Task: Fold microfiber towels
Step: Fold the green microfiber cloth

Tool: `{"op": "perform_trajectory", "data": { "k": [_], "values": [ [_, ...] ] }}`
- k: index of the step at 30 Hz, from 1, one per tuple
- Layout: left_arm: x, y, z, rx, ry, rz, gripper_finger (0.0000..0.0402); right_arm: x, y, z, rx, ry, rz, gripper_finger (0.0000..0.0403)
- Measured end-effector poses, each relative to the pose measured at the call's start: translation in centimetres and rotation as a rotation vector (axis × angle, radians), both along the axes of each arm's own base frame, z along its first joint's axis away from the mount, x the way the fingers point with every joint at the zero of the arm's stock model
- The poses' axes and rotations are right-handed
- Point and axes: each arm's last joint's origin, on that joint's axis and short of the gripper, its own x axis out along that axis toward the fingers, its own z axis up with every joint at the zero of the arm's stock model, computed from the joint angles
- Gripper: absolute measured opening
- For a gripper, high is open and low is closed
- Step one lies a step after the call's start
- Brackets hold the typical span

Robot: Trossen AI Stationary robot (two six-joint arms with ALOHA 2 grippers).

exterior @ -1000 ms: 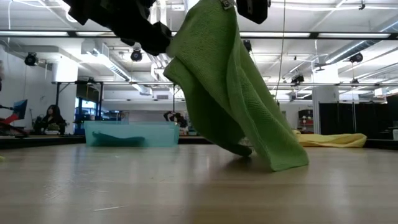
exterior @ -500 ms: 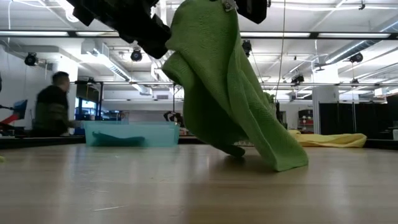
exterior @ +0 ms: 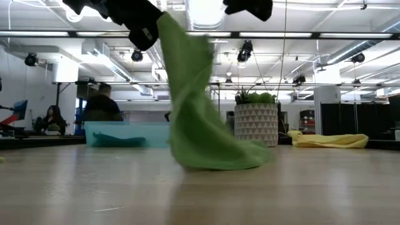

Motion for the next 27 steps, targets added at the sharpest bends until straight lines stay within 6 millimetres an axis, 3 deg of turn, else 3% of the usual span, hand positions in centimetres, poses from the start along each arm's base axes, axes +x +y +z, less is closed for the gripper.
{"op": "perform_trajectory", "data": {
  "k": [5,9,15,20,27],
  "values": [
    [0.2,0.1,0.5,-0.011,-0.02,0.036,0.0,0.1,-0.2,1.1,-0.022,-0.092,0.132,0.0155],
    [0.7,0.1,1.1,-0.009,-0.032,0.041,0.0,1.3,0.3,0.4,-0.056,-0.115,0.276,0.0175],
    [1.5,-0.2,2.3,0.004,-0.053,-0.06,0.0,3.1,-0.1,-0.6,-0.135,-0.153,0.355,0.018],
    [1.9,-0.3,2.7,-0.008,0.043,-0.092,0.0,3.7,-1.5,-1.3,-0.216,-0.134,0.38,0.018],
    [2.7,-0.3,3.3,-0.007,0.063,-0.094,0.0,5.4,-2.9,-3.6,-0.194,-0.092,0.473,0.018]
  ]
}}
